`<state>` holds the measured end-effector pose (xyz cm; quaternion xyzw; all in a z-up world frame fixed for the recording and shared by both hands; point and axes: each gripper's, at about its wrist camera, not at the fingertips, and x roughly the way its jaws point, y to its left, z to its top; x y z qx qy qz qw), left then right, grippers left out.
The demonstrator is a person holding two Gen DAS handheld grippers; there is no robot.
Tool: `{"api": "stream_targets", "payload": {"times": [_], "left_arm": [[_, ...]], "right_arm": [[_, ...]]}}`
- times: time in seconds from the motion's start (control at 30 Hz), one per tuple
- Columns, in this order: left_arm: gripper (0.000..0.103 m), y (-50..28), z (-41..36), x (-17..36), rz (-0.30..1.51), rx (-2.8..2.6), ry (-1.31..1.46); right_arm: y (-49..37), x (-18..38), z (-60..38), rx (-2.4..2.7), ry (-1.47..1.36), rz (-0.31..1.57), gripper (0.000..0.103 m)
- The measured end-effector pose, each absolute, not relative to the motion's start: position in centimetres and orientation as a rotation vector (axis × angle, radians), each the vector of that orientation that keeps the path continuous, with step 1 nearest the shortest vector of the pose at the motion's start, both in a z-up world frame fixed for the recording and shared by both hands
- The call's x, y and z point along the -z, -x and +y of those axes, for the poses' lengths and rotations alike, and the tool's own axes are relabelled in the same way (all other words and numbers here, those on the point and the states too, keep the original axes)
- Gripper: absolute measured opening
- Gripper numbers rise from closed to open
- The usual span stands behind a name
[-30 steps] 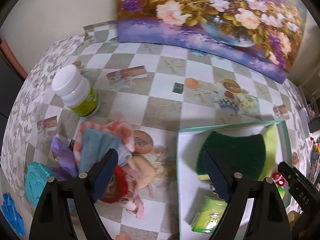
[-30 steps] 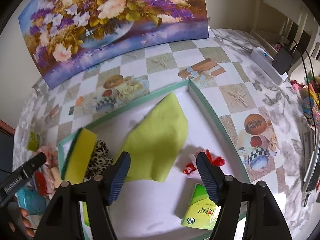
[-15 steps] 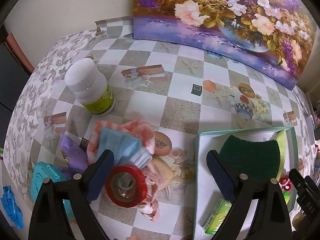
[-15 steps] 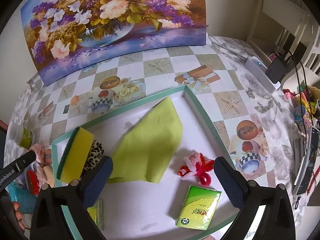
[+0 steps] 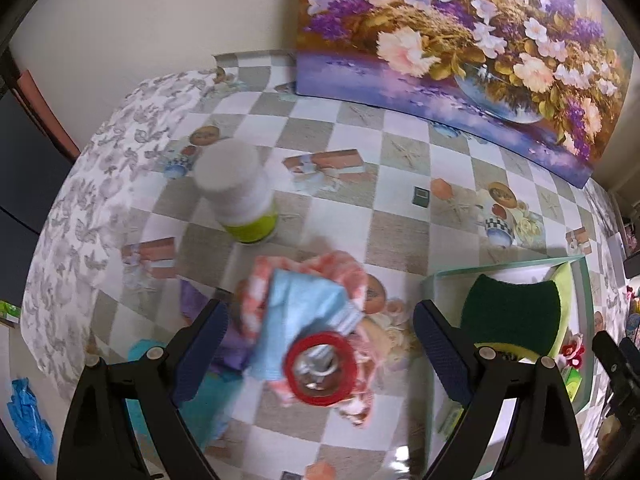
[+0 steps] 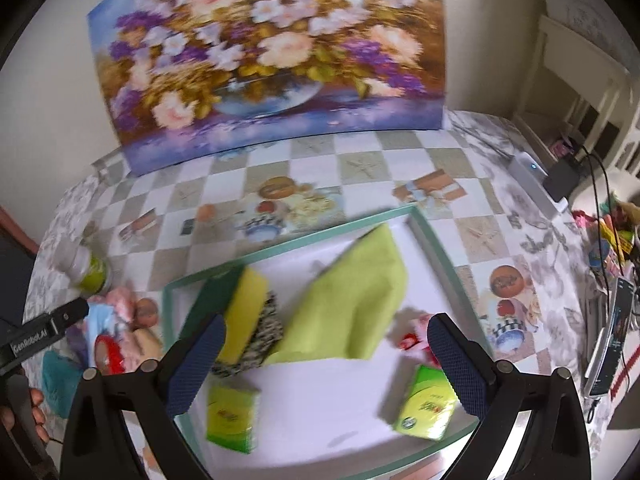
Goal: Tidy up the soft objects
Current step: 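Move both grippers back to the pile of soft items, then grasp the purple snack bag with the left gripper while the right grasps the red tape roll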
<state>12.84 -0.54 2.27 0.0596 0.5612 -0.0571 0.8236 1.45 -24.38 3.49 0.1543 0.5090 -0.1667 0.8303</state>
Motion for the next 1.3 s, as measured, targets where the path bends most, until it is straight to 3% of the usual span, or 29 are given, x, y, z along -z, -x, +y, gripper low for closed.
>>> {"api": "stream_targets", "payload": {"times": [0.83,1.13,1.3], "left_arm": [[0.094,-14.8,12.1,-0.5,1.268,-0.036,0.011],[0.094,-15.9,12.8,1.3,1.312,-0.029,0.048],[0.094,-16.5,12.9,1.5,1.304,-0.029,0.050]], "right_arm": [[-7.0,-0.1,-8.1,-0.051,-0.250,1.127,0.101],[-8.2,2.0,-7.0,-0.115,-0.268,1.150,0.077],[-8.6,2.4,-6.3,-0.135,-0.252,1.156,0.051]]}}
